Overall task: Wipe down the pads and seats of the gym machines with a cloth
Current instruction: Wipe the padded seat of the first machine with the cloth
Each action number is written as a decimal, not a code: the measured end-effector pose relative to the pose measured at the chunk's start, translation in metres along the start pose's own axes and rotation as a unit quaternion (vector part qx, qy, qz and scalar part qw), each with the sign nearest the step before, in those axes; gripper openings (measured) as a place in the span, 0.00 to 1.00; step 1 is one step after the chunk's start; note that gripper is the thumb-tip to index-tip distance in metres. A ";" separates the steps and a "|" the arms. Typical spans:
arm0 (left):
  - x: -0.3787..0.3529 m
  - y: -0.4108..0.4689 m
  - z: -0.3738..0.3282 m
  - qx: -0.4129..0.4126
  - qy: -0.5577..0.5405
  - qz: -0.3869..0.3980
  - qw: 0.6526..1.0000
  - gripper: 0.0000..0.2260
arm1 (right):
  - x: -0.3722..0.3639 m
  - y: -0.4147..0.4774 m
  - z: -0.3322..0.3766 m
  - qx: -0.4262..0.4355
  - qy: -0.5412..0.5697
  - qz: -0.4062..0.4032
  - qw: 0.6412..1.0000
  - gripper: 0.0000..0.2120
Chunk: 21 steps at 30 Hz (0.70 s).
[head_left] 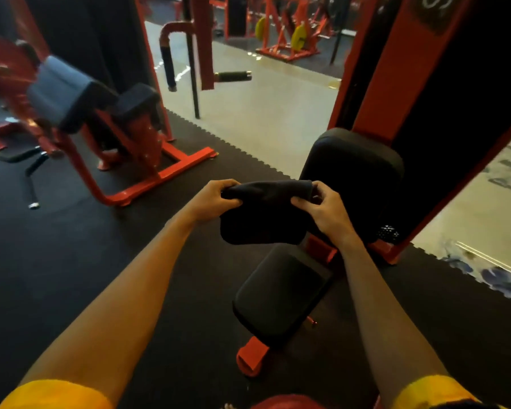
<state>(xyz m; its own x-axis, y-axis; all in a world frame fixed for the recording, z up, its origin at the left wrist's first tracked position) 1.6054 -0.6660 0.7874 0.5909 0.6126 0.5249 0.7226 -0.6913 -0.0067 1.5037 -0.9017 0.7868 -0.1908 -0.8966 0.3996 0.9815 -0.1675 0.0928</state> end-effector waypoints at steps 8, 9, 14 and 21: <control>0.007 0.085 -0.013 -0.076 0.024 0.110 0.991 0.11 | 0.035 0.007 0.013 -0.049 -0.095 -0.151 0.983 0.16; 0.007 0.095 -0.014 -0.092 0.025 0.121 0.988 0.12 | 0.037 0.007 0.013 -0.060 -0.112 -0.179 0.976 0.15; 0.008 0.131 -0.022 -0.169 0.037 0.188 0.967 0.10 | 0.038 0.001 0.007 -0.122 -0.167 -0.320 0.925 0.16; 0.004 0.151 -0.042 -0.213 0.040 0.321 0.922 0.10 | 0.039 -0.013 0.047 -0.169 -0.203 -0.418 0.869 0.17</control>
<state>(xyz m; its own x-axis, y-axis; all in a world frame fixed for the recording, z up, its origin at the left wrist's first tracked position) 1.7019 -0.7839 0.8238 0.8065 0.0071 0.5911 0.0174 -0.9998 -0.0116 1.4826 -0.9152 0.8440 -0.7624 -0.1973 0.6163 0.4328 -0.8635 0.2589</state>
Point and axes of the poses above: each hand's wrist, its own y-axis towards the middle knuckle, its own x-axis out of the back of the hand, z = x × y, the point moved 7 cm from there along y, towards the middle knuckle, and after that the axes turned 8 degrees about z, right-handed, at the moved point
